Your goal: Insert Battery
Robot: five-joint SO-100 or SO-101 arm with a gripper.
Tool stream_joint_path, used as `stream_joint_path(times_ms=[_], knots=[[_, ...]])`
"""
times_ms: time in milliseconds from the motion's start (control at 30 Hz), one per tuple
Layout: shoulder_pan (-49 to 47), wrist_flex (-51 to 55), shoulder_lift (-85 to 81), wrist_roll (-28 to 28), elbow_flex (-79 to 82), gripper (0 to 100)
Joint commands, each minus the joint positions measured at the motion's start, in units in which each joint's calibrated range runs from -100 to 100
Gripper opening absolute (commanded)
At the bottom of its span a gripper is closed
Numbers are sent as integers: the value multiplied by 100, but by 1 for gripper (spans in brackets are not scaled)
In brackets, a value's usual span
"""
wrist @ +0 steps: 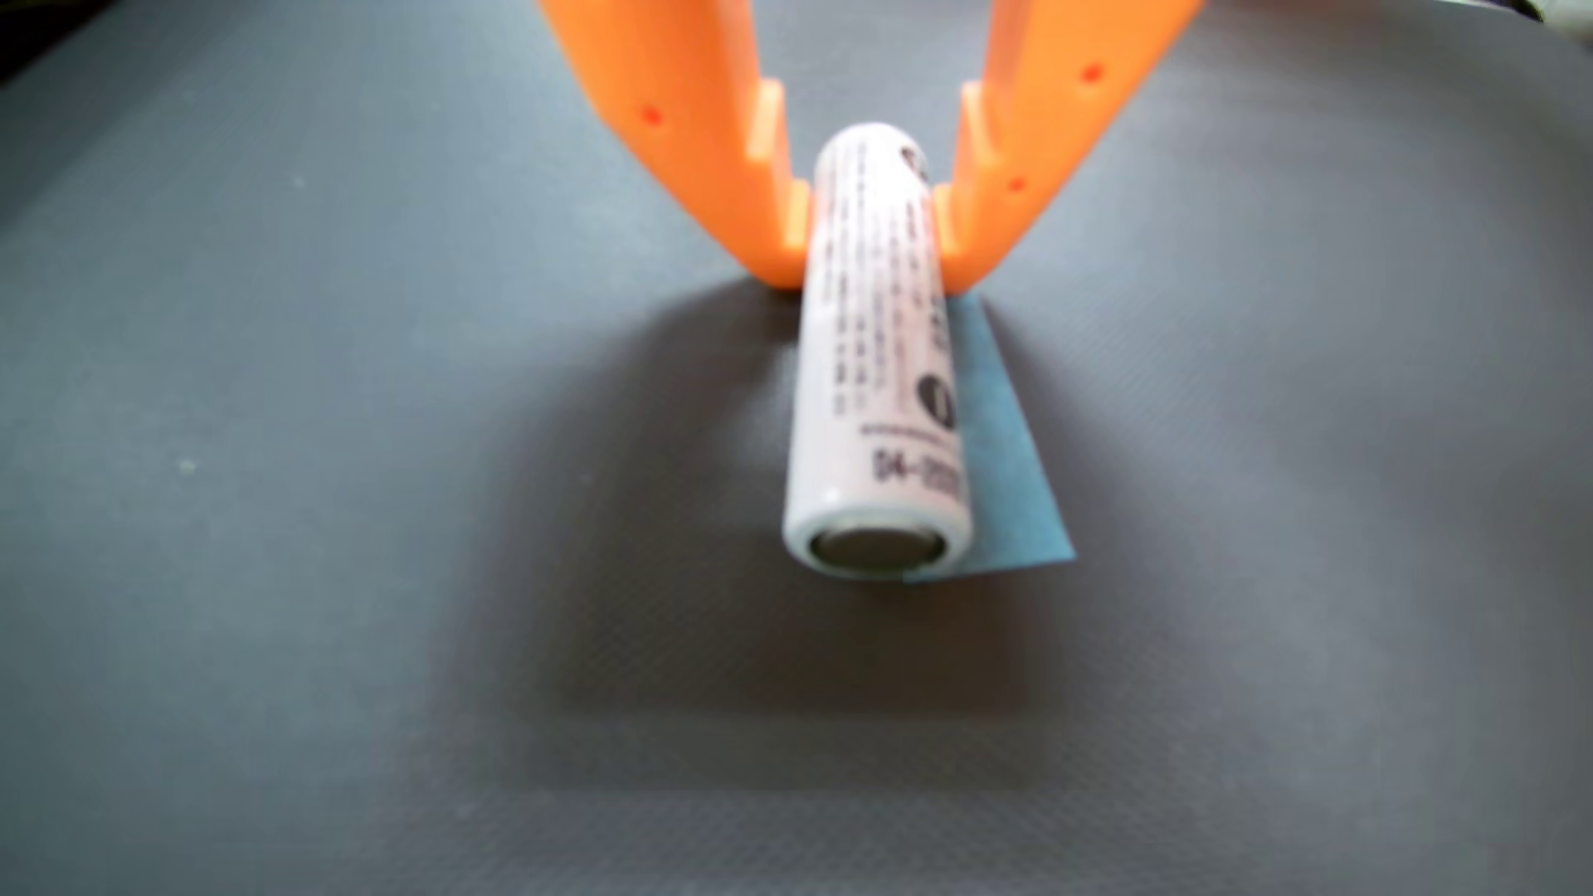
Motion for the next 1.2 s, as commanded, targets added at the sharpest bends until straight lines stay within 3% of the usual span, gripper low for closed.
stream_joint_path(times_ms=[0, 200, 733, 1167], knots=[[-42, 597, -212, -76, -399, 2], [-242, 885, -963, -313, -372, 2], [-2214, 851, -1229, -1090, -336, 2], [-2521, 851, -1271, -1296, -354, 2]])
